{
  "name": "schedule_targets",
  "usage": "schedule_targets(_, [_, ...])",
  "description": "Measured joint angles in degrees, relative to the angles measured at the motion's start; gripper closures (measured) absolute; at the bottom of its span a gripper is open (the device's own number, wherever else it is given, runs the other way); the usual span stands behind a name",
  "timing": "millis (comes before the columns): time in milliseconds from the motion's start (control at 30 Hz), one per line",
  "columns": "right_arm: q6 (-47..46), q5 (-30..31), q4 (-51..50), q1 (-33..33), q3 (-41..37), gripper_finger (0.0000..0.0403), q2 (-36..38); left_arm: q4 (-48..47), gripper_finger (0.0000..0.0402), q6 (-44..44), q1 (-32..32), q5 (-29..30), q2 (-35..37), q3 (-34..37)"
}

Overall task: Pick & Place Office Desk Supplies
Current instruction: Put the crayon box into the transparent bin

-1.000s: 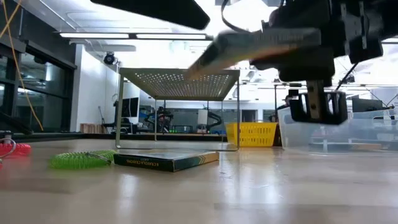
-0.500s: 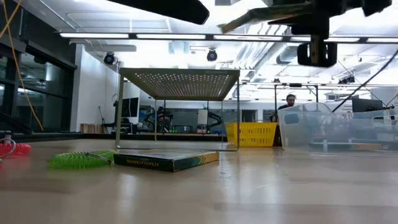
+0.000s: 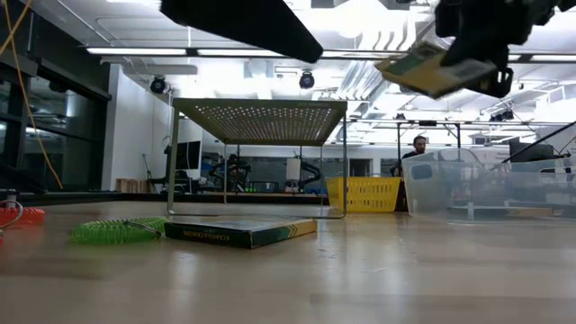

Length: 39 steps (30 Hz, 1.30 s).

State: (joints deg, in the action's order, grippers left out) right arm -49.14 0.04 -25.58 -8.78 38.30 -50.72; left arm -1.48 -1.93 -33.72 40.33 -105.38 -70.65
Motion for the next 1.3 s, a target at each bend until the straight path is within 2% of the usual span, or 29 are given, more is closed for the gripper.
schedule_targets(267, [13.95,-3.45,-11.82,6.6,0.0,0.0376,7.29,0.04,0.0401,-2.49,4.18,-0.02,-0.02,0.0])
schedule_targets(467, [22.45,1.34,-20.89,8.99,0.0,0.0376,7.65,0.0,0.0401,-4.53,6.28,-1.52,-0.02,0.0])
schedule_targets(567, [23.73,3.52,-23.95,8.94,0.0,0.0376,6.62,0.0,0.0401,-4.55,6.56,-2.74,-0.02,-0.02])
schedule_targets(867, [24.81,3.28,-32.76,8.73,0.0,0.0376,2.88,-0.04,0.0401,-3.91,6.6,-3.01,-0.04,-0.02])
schedule_targets(1300, [26.12,2.51,-32.97,2.39,0.0,0.0376,-7.33,-0.03,0.0401,-1.33,7.06,-3.01,-0.04,-0.02])
